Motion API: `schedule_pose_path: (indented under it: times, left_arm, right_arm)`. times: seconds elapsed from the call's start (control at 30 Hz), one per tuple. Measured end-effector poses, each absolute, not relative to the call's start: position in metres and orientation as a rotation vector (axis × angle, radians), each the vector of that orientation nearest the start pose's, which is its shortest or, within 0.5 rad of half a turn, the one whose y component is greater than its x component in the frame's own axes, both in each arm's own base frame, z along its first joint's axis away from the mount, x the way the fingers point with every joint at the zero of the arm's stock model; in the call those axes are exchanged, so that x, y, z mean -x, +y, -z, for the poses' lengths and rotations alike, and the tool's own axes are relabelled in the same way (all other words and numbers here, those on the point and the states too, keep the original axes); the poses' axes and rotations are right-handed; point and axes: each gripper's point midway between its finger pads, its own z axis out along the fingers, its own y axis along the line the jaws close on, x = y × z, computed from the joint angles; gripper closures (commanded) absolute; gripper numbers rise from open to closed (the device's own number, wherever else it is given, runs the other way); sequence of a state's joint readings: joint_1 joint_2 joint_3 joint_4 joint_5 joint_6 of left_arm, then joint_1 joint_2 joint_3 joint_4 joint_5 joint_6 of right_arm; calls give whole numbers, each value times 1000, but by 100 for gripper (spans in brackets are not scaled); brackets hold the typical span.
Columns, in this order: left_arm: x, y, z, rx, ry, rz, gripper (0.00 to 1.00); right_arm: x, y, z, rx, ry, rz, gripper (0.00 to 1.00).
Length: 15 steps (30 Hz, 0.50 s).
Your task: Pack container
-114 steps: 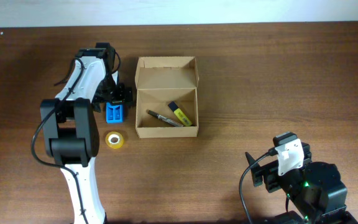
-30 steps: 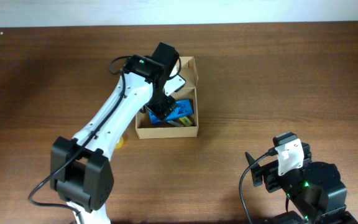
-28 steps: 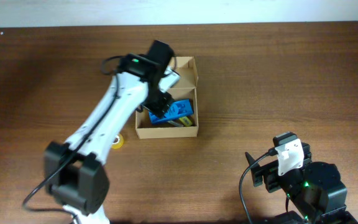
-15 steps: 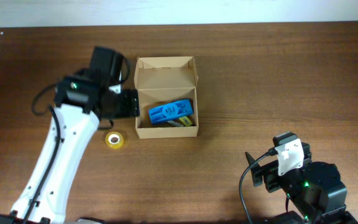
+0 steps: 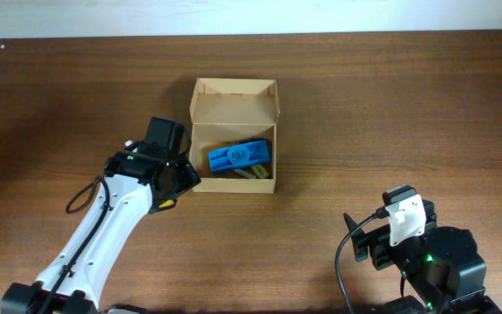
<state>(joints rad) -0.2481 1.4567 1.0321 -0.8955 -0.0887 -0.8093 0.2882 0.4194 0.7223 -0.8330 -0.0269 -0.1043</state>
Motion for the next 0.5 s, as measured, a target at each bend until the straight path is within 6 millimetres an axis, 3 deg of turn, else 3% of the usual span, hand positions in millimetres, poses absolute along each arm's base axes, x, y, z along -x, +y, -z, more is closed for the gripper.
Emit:
schedule_pose_path:
  times: [0.2,0.5]
  left_arm:
    - [-300,-53,-95,1034,2641,78,26]
    - [-311,-52,-110,1145,2509,149,25]
  right_arm:
    - [-197,63,-227,426,2060,-139,1]
    - [-197,63,-227,427,2060,-139,1]
